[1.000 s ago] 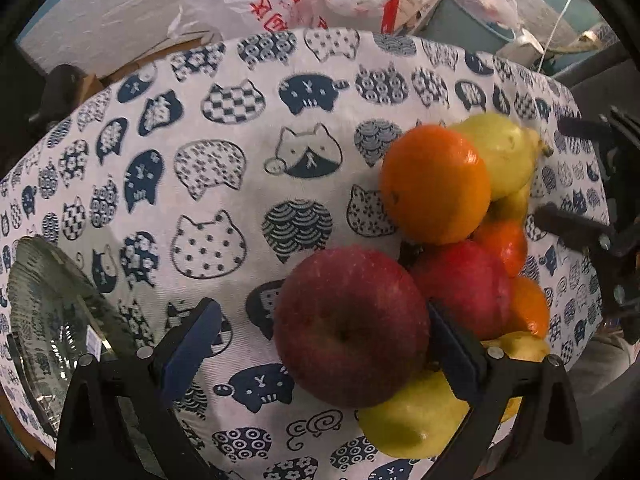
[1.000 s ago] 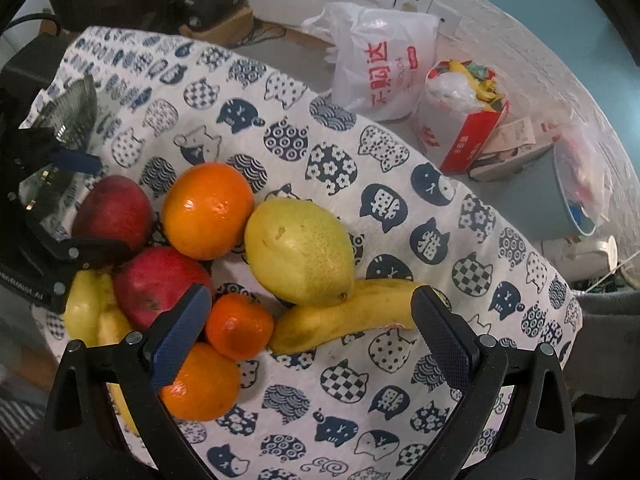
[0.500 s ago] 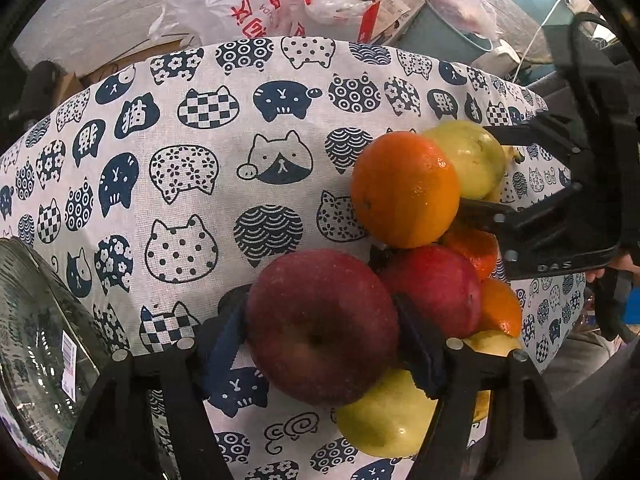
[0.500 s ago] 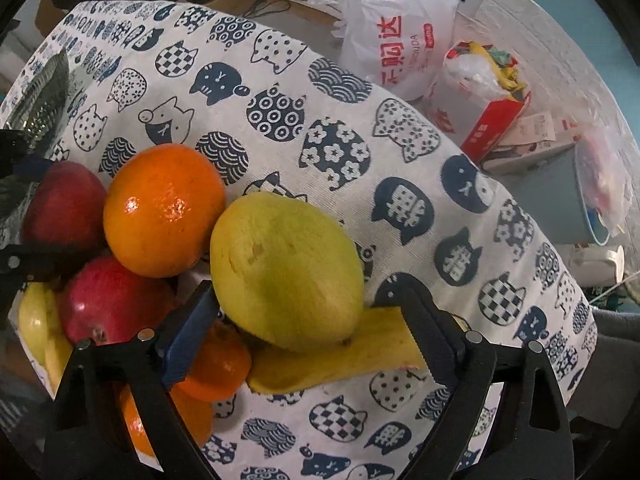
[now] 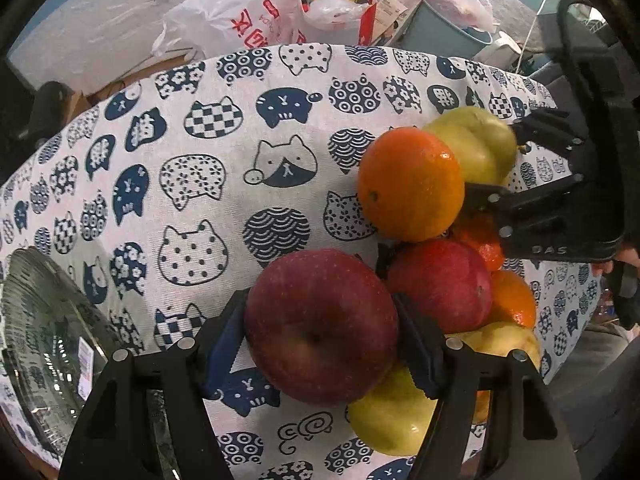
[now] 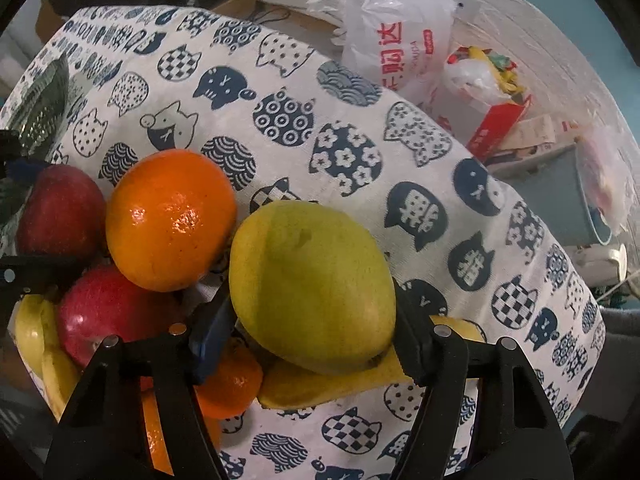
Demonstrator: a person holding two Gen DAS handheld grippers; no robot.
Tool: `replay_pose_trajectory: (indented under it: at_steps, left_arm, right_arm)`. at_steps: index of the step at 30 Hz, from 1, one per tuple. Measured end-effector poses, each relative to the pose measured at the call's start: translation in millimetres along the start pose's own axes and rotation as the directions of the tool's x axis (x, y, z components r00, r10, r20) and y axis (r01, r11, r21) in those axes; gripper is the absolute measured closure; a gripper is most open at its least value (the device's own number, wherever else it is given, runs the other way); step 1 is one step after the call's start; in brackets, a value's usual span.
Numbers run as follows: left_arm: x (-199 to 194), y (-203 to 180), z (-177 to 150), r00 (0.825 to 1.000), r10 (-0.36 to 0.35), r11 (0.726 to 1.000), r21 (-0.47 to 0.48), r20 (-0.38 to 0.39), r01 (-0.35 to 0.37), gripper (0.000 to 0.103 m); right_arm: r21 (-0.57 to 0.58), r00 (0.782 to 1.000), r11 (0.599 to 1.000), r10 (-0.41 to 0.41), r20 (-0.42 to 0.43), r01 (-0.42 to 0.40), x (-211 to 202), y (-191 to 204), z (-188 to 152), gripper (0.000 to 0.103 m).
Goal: Organize fruits
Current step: 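Lift the red apple with the left tool while the right tool carries the yellow pear over the plate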
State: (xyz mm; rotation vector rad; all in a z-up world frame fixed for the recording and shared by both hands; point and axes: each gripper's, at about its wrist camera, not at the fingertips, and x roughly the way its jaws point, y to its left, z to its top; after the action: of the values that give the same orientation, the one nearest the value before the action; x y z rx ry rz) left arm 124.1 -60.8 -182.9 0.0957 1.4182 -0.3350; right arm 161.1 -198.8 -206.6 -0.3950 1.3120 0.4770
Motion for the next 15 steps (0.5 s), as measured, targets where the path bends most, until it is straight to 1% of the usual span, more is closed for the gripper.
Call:
replay_pose_trajectory:
  at_steps: [3, 8, 10, 11, 12, 13, 14, 15]
  left_arm:
    - [-5.4, -0.5, -2.4, 0.999, 0.035, 0.999, 0.018, 0.027, -0.035, 0.030]
    - [-20.5, 1.3, -3.7, 0.997, 0.028, 1.000, 0.011, 0.078, -0.029, 0.030]
    - [-26.0, 1.8, -4.5, 0.995, 0.031, 0.999, 0.009, 0.090, -0.032, 0.030]
    - [-28.1, 2.2, -4.8, 0.995, 0.032, 0.999, 0.009, 0.095, -0.033, 0.030]
    - [-30.2, 2.0, -5.3, 0.994, 0.033, 0.999, 0.012, 0.102, -0.035, 0.030]
    - [-31.1, 1.3, -7.3, 0.994, 0.035, 0.999, 0.016, 0.104, -0.037, 0.030]
    - [-30.6, 1.5, -8.4, 0.994, 0.040, 0.999, 0.018, 0.100, -0.042, 0.030]
    - [-29.5, 1.8, -10.2, 0.995, 0.044, 0.999, 0.013, 0.094, -0.046, 0.030]
  right_arm:
    - [0.030, 1.000, 1.000, -0.007, 0.028, 0.006, -9.6, -3.0, -2.2, 0.033]
    - [0.069, 0.997, 0.998, -0.006, 0.073, 0.001, -28.5, -2.9, -5.5, 0.037]
    - [0.079, 0.995, 0.997, -0.001, 0.095, -0.006, -36.3, -1.3, -6.7, 0.044]
    - [0.085, 0.994, 0.996, -0.003, 0.108, -0.006, -40.1, -1.4, -7.0, 0.054]
    - [0.093, 0.992, 0.996, -0.007, 0.124, -0.005, -45.5, -2.5, -6.8, 0.068]
    - [0.104, 0.990, 0.995, -0.003, 0.143, -0.012, -51.8, -4.4, -5.1, 0.072]
    - [0.115, 0.990, 0.993, 0.013, 0.141, -0.030, -52.9, -7.7, -3.6, 0.072]
    - [0.140, 0.992, 0.988, 0.047, 0.120, -0.063, -50.5, -12.7, -2.8, 0.072]
